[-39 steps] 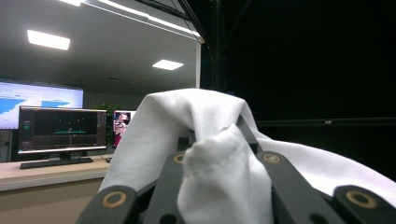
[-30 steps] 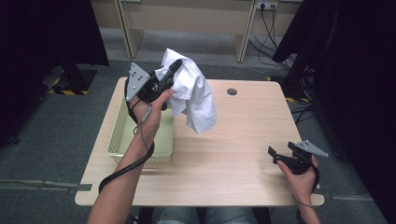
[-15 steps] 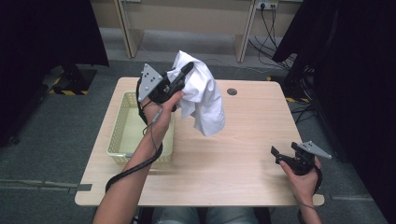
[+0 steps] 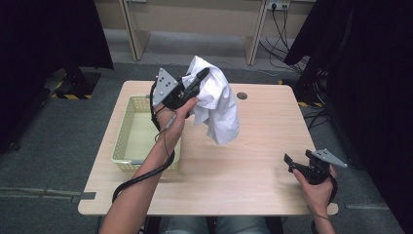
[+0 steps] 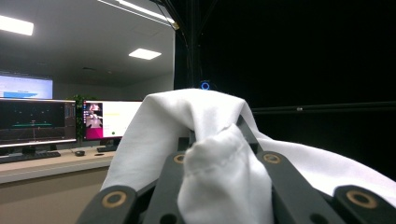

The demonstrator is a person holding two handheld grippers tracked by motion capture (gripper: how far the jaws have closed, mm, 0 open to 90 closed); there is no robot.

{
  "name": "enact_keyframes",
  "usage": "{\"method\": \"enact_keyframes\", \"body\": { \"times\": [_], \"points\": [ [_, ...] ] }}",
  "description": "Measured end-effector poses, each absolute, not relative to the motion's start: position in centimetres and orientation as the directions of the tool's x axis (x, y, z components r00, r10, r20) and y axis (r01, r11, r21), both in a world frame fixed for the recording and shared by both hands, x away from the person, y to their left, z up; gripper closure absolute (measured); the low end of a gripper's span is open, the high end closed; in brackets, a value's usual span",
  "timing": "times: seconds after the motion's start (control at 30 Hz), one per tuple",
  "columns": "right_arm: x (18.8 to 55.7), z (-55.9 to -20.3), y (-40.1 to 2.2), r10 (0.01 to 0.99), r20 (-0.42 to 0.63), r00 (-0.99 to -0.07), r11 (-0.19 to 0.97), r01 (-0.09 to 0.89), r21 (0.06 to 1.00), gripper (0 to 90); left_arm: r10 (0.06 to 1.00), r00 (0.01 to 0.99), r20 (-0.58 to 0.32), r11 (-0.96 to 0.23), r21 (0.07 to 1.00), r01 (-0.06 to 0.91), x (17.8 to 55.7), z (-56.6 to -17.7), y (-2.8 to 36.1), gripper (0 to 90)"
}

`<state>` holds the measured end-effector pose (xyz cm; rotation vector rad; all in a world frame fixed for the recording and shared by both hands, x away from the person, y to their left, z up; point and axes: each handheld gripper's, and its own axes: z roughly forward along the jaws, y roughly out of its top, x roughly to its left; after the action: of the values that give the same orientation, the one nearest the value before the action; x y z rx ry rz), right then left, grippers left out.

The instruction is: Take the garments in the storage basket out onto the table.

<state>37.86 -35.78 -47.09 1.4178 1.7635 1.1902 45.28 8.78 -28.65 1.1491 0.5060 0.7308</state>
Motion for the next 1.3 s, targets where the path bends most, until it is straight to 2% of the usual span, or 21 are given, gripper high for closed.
{"method": "enact_keyframes", "body": {
  "times": [1.3],
  "points": [
    [37.9,-47.1,-35.9,0.959,0.09,-0.268,0.042,0.449,0.893,6.5,0.688,0.725,0.041,0.167,0.963,-0.213,45.3,-30.9,3.6,82.9]
  ]
}}
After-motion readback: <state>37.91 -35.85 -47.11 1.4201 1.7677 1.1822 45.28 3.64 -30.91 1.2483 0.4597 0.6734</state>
